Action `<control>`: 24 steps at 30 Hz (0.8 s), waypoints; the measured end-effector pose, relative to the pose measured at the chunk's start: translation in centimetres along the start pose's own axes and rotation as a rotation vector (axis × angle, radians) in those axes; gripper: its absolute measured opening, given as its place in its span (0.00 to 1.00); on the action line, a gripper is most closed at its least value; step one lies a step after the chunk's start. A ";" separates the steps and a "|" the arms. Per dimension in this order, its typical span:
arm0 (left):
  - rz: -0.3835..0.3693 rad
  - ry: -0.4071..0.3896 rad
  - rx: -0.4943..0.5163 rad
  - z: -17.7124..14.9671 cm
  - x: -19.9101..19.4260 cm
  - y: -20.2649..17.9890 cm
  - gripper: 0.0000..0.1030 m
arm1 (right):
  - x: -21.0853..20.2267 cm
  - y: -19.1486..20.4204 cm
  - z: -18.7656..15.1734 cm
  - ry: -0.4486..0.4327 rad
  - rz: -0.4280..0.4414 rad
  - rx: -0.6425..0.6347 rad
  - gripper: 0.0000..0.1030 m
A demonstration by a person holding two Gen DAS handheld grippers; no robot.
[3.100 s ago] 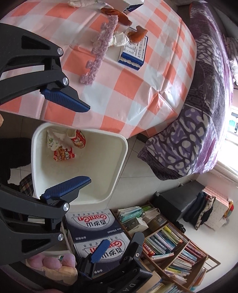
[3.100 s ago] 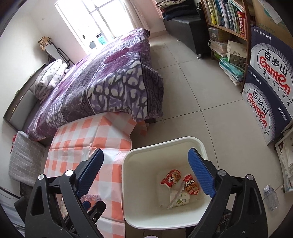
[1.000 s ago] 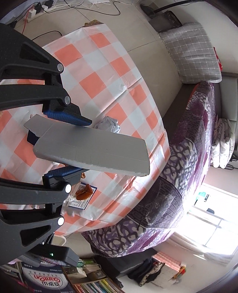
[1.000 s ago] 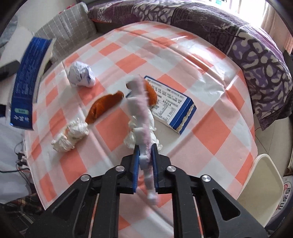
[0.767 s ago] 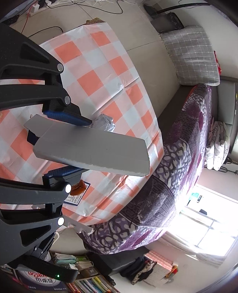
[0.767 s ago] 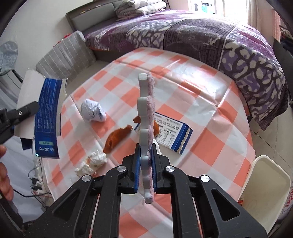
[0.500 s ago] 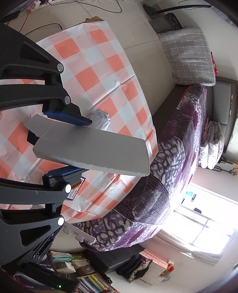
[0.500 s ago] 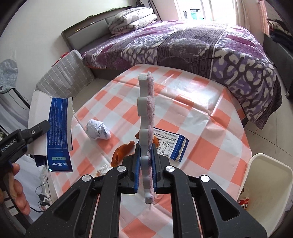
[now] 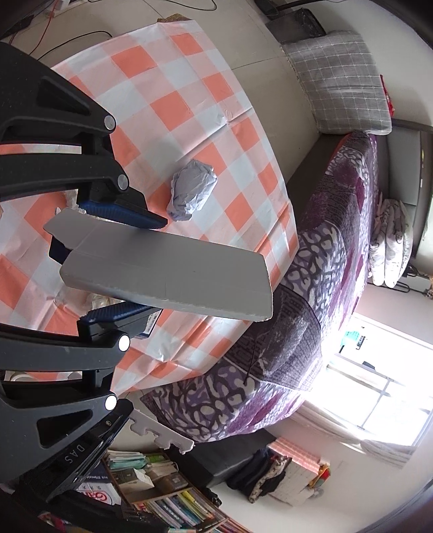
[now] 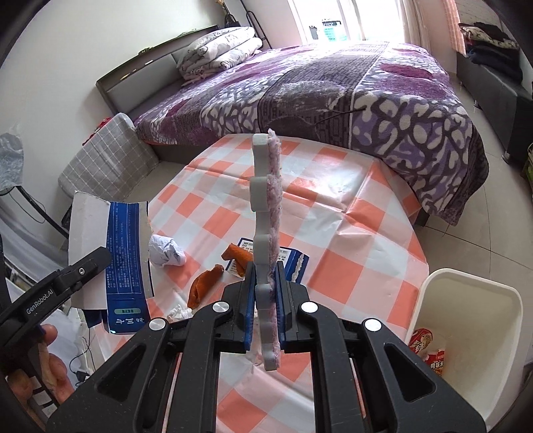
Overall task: Collect trash
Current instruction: 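Drop pink strip in bin with right tool while left tool carries box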
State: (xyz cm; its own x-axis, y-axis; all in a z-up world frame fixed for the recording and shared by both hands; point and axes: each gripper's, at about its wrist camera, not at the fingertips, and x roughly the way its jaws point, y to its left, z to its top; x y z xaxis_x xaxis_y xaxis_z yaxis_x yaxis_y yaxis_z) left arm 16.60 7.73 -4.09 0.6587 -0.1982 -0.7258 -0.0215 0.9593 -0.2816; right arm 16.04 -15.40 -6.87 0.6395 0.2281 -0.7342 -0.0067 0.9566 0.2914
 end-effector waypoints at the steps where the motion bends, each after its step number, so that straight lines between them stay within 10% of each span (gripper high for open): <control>1: -0.007 0.003 0.005 -0.2 0.1 -0.5 0.41 | -0.2 -0.3 0.0 0.000 -0.003 0.005 0.10; 24: -0.203 0.130 0.175 -5.1 3.1 -11.9 0.41 | -5.1 -12.8 -1.4 0.095 -0.178 0.223 0.11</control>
State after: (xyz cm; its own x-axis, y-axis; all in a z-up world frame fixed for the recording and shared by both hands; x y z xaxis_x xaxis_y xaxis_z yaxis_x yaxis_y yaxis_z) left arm 15.08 -5.28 -6.15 0.5341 -0.4031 -0.7432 0.2380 0.9152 -0.3253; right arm 11.78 -28.53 -7.67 0.5403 0.0868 -0.8370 0.2745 0.9221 0.2728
